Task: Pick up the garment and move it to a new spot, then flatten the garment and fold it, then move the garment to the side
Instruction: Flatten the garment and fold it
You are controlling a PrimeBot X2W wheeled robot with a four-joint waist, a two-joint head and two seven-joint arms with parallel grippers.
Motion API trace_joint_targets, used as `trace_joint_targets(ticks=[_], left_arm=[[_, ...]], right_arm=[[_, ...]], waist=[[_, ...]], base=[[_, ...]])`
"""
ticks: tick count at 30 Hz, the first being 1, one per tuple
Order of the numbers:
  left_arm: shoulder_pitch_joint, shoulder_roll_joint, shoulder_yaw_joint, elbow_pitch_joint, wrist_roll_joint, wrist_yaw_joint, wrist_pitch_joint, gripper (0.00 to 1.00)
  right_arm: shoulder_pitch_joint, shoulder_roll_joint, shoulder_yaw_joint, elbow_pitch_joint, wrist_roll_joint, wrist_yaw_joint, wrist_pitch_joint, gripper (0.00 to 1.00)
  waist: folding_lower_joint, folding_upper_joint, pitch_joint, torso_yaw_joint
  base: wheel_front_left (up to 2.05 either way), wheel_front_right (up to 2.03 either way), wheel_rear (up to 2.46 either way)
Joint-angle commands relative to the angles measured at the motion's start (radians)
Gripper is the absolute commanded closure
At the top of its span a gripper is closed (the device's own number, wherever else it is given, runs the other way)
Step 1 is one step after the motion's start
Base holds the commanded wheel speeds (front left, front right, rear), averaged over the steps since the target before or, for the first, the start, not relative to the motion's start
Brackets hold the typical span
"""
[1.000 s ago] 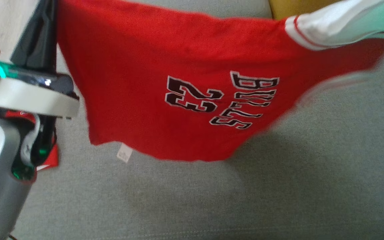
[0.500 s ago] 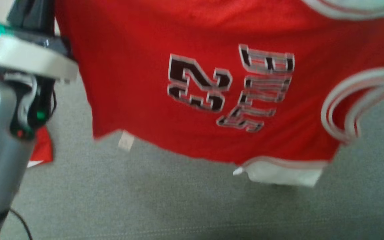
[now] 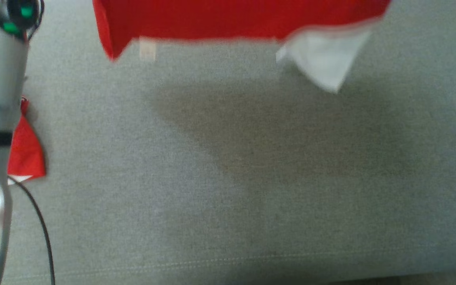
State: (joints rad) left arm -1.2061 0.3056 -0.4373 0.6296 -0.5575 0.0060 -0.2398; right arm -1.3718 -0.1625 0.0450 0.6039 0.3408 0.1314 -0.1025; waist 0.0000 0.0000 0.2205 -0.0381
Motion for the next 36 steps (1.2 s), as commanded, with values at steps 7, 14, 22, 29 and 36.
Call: trace_joint_targets(ticks=[7,14,22,29,36], left_arm=[[-0.139,-0.05,0.045,0.228,0.019,-0.048,-0.021,1.0],[-0.075,-0.095,0.076,0.372,0.018,-0.087,-0.022,1.0],[0.078,-0.12,0.117,0.427,0.014,-0.119,-0.022,1.0],[0.258,-0.137,0.158,0.344,0.04,-0.129,-0.022,1.0],[0.535,-0.142,0.238,0.115,0.103,-0.131,-0.022,1.0]], right_arm=[[-0.161,0.059,0.046,0.318,0.015,-0.001,-0.074,1.0],[-0.118,0.09,0.12,0.547,0.02,-0.001,-0.063,1.0],[0.084,0.093,0.206,0.613,0.087,-0.001,-0.087,1.0],[0.303,0.057,0.266,0.545,0.173,-0.001,-0.126,1.0],[0.567,-0.018,0.3,0.385,0.247,-0.001,-0.148,1.0]], waist=[[0.0,0.0,0.089,-0.001],[0.0,0.0,0.153,-0.009],[0.0,0.0,0.164,-0.013],[0.0,0.0,0.124,0.002],[0.0,0.0,0.039,0.012]], base=[[0.0,0.0,0.0],[0.0,0.0,0.0],[0.0,0.0,0.0],[0.0,0.0,0.0],[0.0,0.0,0.0]])
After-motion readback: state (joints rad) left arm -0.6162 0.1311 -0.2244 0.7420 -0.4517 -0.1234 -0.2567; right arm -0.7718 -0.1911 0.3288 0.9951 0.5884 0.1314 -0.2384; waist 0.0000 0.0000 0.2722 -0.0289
